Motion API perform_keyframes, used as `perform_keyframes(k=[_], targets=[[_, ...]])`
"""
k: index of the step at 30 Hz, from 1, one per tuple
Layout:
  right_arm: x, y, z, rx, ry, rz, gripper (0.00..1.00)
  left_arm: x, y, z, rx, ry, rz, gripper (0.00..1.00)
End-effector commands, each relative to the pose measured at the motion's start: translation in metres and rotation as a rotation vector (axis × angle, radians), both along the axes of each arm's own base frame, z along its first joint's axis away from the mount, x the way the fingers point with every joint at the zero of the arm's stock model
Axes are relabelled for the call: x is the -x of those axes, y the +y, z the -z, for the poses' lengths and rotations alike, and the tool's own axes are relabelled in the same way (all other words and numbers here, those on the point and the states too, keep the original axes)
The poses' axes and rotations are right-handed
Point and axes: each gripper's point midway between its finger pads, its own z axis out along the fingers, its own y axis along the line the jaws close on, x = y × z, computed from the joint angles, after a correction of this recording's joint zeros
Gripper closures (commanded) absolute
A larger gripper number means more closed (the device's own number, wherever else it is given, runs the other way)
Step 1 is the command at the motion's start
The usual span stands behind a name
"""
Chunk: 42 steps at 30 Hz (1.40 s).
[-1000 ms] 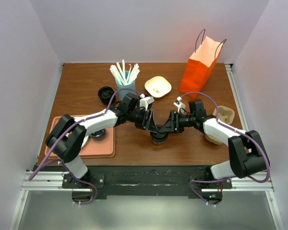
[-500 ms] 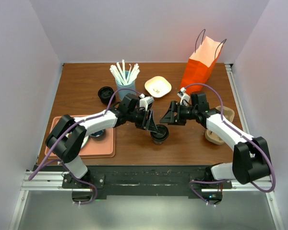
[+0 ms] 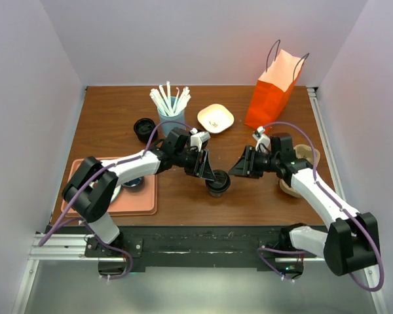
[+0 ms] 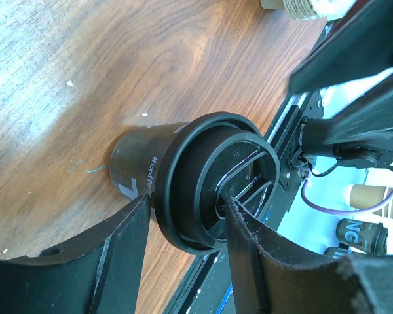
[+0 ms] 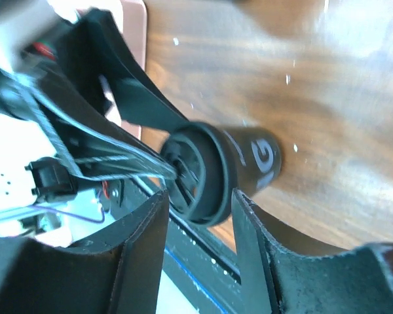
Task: Pack the takeout coffee
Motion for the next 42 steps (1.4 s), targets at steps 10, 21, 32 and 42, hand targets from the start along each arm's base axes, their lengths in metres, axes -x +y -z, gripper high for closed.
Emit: perform_keyframes(k=[10, 21, 32, 42], targets=[[0.025, 0.006, 0.044, -0.045, 0.143, -0.053, 0.58, 0.01, 0.025, 0.052, -0.181, 0.041, -0.036, 0.48], [0.036, -0.018, 0.083, 0.097, 0.191, 0.049, 0.81, 0.016, 0.029, 0.067, -0.194, 0.072, -0.036, 0.5], [0.043, -0.035, 0.107, 0.157, 0.217, 0.166, 0.88, 0.019, 0.035, 0.081, -0.234, 0.09, -0.039, 0.51], [0.008, -0.025, 0.029, 0.079, 0.059, 0.195, 0.73, 0.018, 0.035, 0.08, -0.243, 0.081, -0.025, 0.51]])
